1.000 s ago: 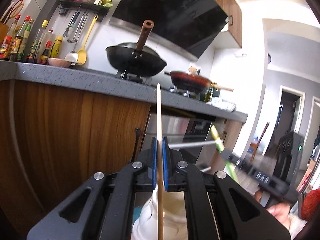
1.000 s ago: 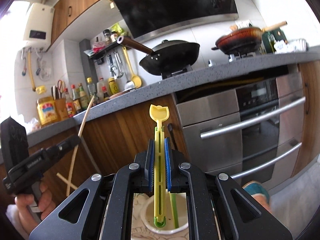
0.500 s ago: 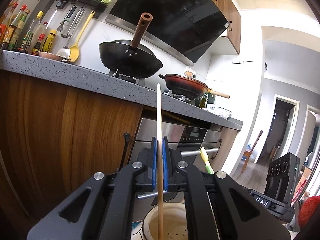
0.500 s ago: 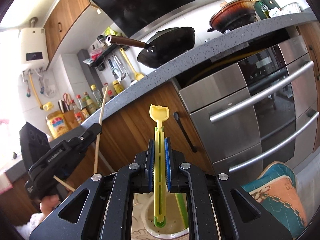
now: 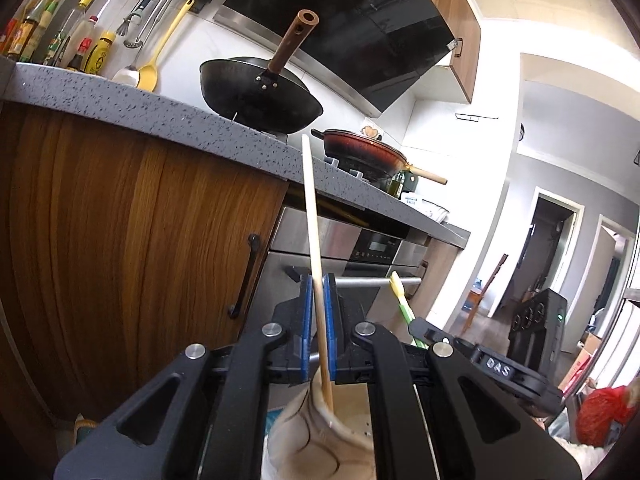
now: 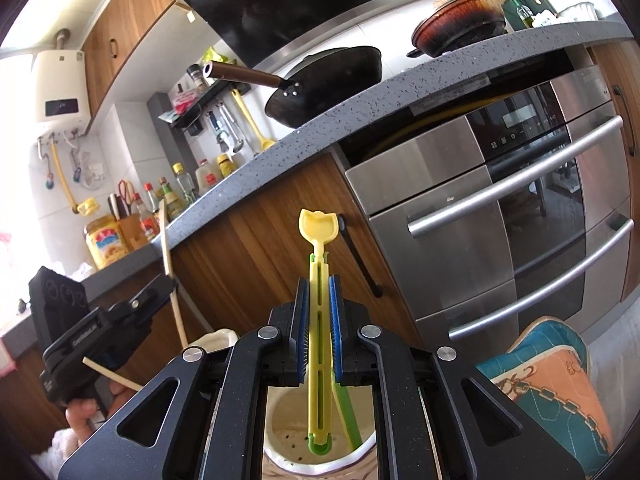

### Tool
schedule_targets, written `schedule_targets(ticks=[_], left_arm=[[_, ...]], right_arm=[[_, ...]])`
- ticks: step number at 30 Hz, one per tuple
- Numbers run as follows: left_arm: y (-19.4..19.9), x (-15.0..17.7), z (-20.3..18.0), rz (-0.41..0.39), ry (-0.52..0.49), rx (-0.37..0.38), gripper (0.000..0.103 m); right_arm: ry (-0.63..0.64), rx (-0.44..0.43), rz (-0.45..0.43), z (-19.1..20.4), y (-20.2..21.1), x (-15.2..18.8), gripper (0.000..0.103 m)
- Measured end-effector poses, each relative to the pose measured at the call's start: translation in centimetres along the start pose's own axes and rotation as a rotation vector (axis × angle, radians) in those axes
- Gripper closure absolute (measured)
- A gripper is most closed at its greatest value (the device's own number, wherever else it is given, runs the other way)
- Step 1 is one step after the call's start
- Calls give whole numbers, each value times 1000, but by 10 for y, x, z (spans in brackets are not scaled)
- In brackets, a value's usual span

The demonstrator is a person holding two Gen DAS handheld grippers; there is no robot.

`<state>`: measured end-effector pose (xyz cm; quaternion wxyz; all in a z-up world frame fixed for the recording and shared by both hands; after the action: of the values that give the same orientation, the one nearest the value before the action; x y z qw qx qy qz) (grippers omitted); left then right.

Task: Organize utensils
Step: 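Lift the chopstick with the left tool while the right tool lifts the yellow spoon, then drop the chopstick into the tall cup while the right tool drops the spoon into the short cup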

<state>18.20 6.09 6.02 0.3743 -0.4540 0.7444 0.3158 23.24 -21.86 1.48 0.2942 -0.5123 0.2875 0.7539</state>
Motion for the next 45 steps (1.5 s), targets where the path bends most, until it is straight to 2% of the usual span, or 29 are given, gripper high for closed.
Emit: schedule_targets(ticks=[9, 14, 17, 20, 22, 23, 26, 32, 45], left_arm=[[23, 14, -13, 16, -106, -4, 98], [17, 19, -22, 52, -142, -21, 97], [17, 21, -24, 54, -152, -20, 83], [21, 21, -27, 47, -161, -20, 79], [25, 21, -28, 33, -166, -29, 69], [27, 20, -29, 26, -165, -32, 67], [32, 19, -32, 2, -184, -59, 67], [41, 25, -28, -16, -210, -159, 67], [61, 41, -3, 4, -169, -252, 65]], right_arm=[[26, 12, -15, 2, -1, 1, 92], [69, 36, -15, 6, -4, 4, 92], [83, 46, -10, 6, -5, 5, 92], [88, 63, 4, 4, -6, 7, 92], [100, 79, 10, 4, -6, 7, 92], [105, 87, 15, 4, -6, 7, 92], [120, 108, 22, 5, -2, 8, 92], [119, 116, 21, 6, 10, 10, 92], [243, 177, 87, 27, 23, 27, 92]])
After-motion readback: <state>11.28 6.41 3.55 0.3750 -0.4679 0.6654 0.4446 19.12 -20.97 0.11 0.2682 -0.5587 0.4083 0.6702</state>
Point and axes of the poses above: each gripper's, at about its wrist camera, not at the fingertips, and y roughly against the way its jaws point, z to its left, x to its underside, the point moved 2 cm from there along -y, roughly the way its jaws point, and after that the axes turned 11 degrees about y, right-handed, at the moved point
